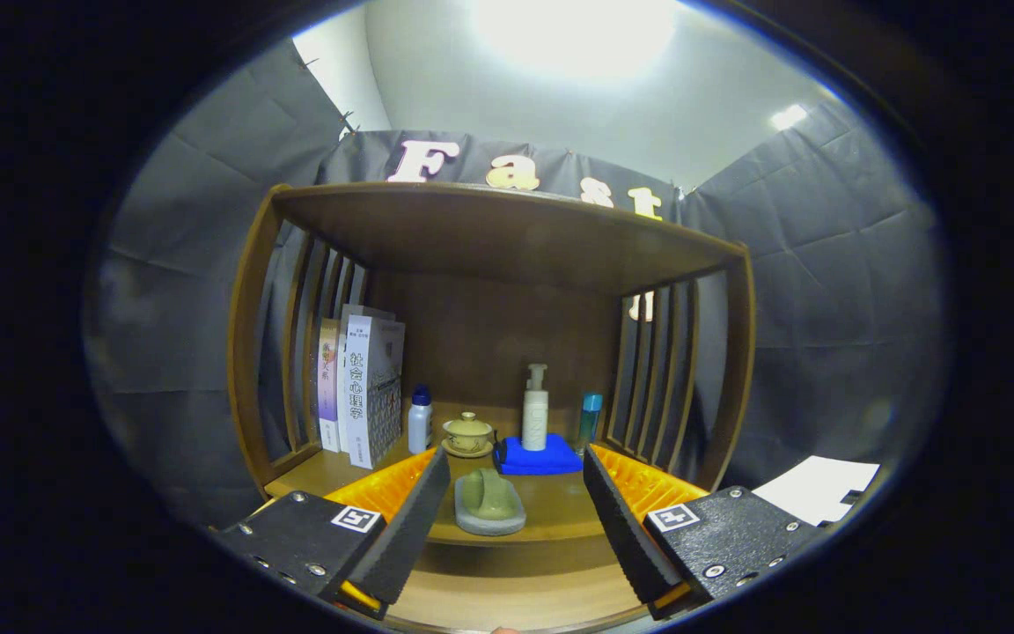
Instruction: Pull open the drawer, take out the items inside it, and place them on the countertop above the cabinet.
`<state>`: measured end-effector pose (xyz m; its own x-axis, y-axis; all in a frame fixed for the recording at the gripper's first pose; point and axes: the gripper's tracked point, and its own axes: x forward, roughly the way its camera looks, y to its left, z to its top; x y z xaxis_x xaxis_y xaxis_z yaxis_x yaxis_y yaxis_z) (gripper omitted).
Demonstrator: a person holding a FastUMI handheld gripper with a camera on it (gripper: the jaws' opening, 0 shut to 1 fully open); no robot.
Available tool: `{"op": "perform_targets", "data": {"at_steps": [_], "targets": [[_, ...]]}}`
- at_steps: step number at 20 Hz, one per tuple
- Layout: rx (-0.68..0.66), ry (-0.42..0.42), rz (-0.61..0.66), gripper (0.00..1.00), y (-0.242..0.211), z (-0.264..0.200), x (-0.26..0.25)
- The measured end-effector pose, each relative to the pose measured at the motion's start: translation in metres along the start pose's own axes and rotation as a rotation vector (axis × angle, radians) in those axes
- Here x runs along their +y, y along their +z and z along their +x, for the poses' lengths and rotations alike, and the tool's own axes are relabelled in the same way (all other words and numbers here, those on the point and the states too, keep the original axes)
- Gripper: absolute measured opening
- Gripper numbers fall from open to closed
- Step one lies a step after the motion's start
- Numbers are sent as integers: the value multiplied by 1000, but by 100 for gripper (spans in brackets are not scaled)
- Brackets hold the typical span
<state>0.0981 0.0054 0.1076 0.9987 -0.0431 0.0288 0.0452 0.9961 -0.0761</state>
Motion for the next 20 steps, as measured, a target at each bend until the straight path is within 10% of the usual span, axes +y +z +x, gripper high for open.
{"op": "perform_targets", "data": {"at_steps": [20], "targets": [[20,-11,32,95,-92,-95,-9]]}}
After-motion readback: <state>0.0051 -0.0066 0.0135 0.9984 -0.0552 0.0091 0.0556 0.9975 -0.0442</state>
